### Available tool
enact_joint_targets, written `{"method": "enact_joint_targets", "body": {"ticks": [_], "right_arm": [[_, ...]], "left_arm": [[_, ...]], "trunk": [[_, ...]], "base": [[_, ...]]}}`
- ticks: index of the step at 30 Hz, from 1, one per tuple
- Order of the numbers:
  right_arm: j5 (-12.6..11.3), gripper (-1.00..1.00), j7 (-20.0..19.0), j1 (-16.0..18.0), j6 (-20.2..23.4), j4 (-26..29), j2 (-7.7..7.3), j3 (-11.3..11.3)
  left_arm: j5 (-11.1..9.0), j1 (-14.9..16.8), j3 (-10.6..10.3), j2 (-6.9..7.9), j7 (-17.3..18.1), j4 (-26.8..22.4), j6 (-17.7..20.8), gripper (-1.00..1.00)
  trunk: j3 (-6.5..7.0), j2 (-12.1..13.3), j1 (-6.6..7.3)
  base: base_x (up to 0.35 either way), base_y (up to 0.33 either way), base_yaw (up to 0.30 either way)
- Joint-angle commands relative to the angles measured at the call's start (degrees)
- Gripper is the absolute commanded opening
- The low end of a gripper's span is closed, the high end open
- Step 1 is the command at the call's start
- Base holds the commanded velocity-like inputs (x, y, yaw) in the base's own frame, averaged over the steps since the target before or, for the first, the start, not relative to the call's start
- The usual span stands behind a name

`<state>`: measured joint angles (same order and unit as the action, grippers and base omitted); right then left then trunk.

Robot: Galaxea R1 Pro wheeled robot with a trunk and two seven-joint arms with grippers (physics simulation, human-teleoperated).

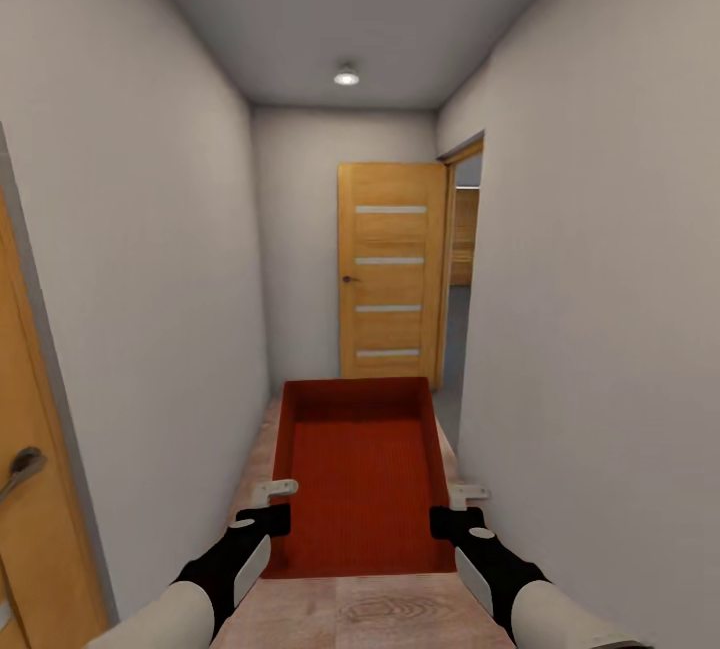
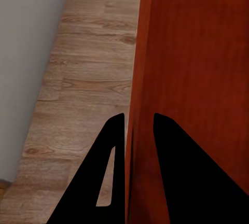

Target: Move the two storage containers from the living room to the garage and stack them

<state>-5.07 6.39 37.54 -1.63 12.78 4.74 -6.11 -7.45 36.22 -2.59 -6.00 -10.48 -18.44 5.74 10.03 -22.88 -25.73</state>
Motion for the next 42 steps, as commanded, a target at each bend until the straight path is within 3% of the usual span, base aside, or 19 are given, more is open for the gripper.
{"method": "enact_joint_targets", "body": {"ticks": [1, 42], "right_arm": [[-0.5, -1.0, 0.5, 0.0, -0.2, -0.2, -0.08, 0.2], [-0.5, -1.0, 0.5, 0.0, -0.2, -0.2, -0.08, 0.2]], "left_arm": [[0.7, 0.0, 1.0, 1.43, -1.6, -0.7, -1.3, -1.0], [0.7, 0.0, 1.0, 1.87, -1.6, -0.7, -1.3, -1.0]], "trunk": [[-0.03, 0.0, -0.05], [-0.03, 0.0, -0.05]], "base": [[0.322, 0.0, 0.0], [0.322, 0.0, 0.0]]}}
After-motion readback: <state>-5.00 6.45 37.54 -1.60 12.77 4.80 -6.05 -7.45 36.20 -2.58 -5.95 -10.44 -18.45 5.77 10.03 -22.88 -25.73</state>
